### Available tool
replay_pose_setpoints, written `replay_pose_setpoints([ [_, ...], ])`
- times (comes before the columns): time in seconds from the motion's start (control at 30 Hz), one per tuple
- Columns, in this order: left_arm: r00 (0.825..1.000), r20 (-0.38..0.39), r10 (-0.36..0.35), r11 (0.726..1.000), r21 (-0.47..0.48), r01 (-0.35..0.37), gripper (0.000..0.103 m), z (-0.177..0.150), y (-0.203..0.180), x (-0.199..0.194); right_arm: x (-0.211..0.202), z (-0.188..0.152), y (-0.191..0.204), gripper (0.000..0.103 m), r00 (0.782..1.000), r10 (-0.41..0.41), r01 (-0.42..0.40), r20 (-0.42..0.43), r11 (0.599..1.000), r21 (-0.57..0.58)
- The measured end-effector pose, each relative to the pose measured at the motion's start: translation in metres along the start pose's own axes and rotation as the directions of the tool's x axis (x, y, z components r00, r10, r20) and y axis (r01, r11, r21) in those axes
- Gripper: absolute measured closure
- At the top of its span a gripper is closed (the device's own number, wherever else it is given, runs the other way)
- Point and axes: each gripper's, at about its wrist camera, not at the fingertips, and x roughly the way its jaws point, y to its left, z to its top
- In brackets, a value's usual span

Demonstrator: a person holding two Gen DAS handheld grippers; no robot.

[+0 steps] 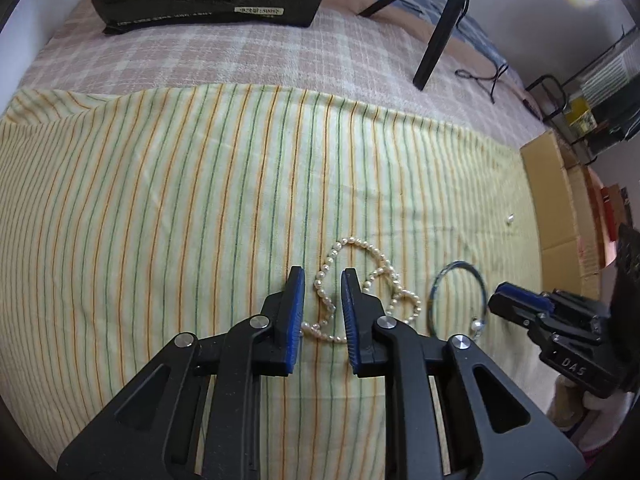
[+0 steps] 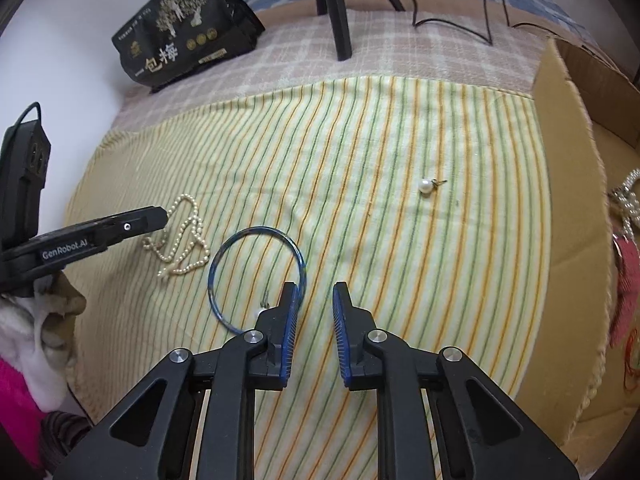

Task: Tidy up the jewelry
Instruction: 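Grasp the pearl necklace with the left tool while the right tool grasps the black bangle, then carry the pearl necklace and black bangle toward the box with both tools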

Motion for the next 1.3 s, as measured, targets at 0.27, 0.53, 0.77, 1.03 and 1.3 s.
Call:
replay_pose_setpoints([
  [0.27,0.998,0.008,0.057,0.998,0.039,-0.057,0.094,-0.001,-0.003,0.011,0.014,0.014,0.011,0.087,0.997,-0.052,0.049,-0.063,0.998,-0.045],
  [0.53,0.997,0.035,0.071,0.997,0.04,-0.073,0.1,-0.001,-0.005,0.012,0.027,0.023,0.029,0.096,0.989,-0.116,0.106,-0.094,0.989,-0.103],
  [0.77,0.999,0.049,-0.009,0.998,-0.064,0.012,0.101,0.002,0.015,-0.001,0.028,0.022,0.038,0.1,0.996,-0.069,0.063,-0.064,0.995,-0.083],
  [1.03,0.992,0.105,-0.07,0.994,-0.079,0.078,0.101,-0.004,0.017,-0.038,-0.003,0.009,0.048,0.101,0.998,0.063,-0.063,0.008,0.998,-0.032],
  [1.3,0.974,0.165,-0.158,0.983,-0.063,0.17,0.101,-0.01,0.005,-0.078,-0.033,-0.003,0.077,0.101,0.992,0.116,-0.113,0.054,0.992,-0.063],
])
